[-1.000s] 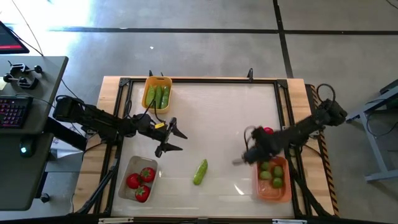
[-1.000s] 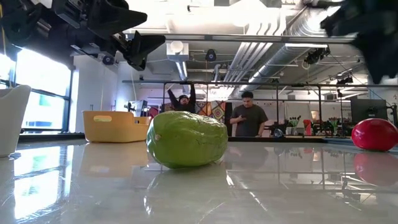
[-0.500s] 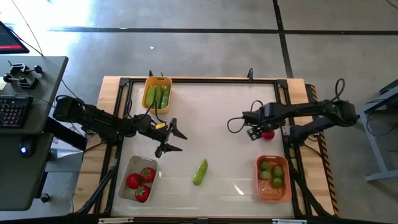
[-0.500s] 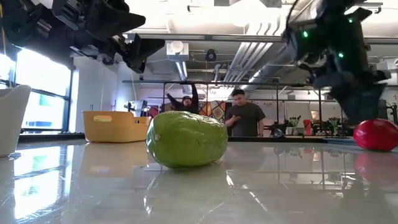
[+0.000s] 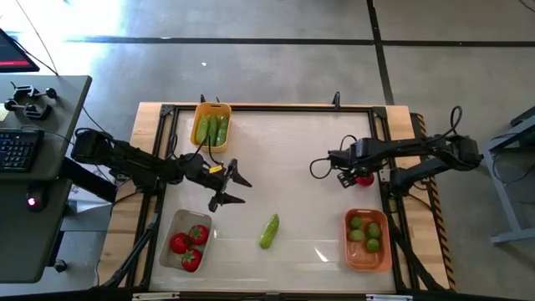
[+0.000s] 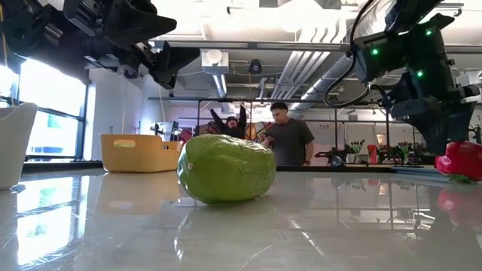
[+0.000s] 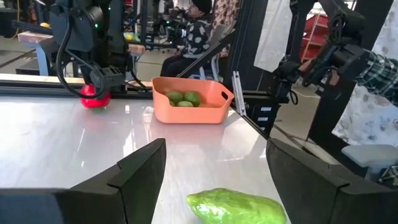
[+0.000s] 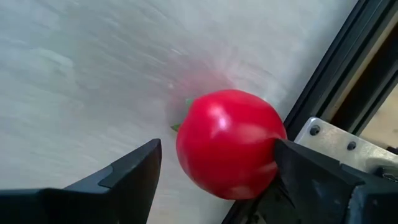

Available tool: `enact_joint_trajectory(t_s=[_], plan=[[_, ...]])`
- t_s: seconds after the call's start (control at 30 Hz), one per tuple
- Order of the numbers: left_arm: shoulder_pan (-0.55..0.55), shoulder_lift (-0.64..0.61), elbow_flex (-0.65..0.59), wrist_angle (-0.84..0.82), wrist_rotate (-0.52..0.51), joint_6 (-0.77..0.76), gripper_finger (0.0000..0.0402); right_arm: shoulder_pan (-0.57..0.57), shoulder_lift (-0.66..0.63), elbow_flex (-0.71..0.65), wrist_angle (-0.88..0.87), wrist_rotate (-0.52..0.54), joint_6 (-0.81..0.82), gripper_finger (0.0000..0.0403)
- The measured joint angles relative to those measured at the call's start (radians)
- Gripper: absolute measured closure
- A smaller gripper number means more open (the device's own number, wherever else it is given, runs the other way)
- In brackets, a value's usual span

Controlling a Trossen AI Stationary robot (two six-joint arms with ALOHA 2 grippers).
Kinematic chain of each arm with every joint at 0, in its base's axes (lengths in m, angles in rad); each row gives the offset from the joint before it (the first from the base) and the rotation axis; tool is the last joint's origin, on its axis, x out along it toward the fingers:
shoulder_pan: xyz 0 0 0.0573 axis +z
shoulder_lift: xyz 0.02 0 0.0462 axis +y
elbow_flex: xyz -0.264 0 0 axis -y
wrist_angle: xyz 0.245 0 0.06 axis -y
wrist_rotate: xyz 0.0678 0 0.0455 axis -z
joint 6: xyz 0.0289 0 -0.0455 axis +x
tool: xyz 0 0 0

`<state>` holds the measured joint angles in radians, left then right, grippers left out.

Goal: Sort produce into baskets
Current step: Put the red tomato into the gray bin

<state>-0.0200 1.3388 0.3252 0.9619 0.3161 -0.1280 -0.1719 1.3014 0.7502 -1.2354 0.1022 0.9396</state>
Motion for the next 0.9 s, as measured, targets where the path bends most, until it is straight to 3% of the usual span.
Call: enact_joint_trajectory(t_s=[0.67, 0.9], plan=[[0.000, 0.000, 0.000, -0.009, -0.013, 0.007, 0.0137, -0.020, 0.001, -0.002, 0.005, 0.045, -0.026, 0.0100], [0.000, 0.000, 0.000, -0.008, -0.018, 0.007, 0.0137, -0.018, 0.001, -0.002, 0.005, 0.047, -0.112, 0.0100]])
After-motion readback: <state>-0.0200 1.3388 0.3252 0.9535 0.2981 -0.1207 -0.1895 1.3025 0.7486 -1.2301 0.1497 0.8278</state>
